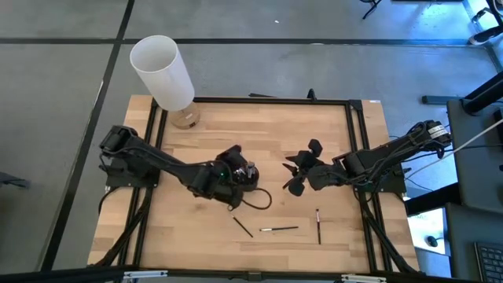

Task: Sort items
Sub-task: Put the silver powder brush into the pen holder, then put the silver liner brush into the pen holder

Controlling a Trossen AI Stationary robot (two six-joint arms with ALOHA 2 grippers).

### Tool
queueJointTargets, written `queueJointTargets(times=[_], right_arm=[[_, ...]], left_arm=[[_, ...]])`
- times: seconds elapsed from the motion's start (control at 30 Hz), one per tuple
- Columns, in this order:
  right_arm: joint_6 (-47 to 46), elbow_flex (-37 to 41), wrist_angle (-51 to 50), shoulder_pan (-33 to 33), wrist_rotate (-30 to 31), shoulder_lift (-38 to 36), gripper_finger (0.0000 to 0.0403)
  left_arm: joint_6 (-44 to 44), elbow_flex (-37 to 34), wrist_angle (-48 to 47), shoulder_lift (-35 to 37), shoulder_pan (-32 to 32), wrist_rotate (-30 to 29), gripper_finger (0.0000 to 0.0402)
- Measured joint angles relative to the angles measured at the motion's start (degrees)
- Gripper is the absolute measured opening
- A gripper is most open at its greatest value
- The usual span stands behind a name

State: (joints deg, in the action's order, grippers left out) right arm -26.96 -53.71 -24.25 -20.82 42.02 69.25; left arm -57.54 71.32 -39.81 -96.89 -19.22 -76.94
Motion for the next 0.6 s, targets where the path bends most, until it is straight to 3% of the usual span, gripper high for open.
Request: queueJointTargets(times=[0.27,0.6], right_arm=[[-1.2,0.0,-0.9,0.0,0.0,0.0,0.011],[-1.4,0.0,-0.9,0.0,0.0,0.0,0.011]], left_arm=[[-0.3,0.0,0.6,-4.4,0.0,0.2,0.0019],[2.8,0.0,1.3,-6.4,-0.2,0.3,0.0082]])
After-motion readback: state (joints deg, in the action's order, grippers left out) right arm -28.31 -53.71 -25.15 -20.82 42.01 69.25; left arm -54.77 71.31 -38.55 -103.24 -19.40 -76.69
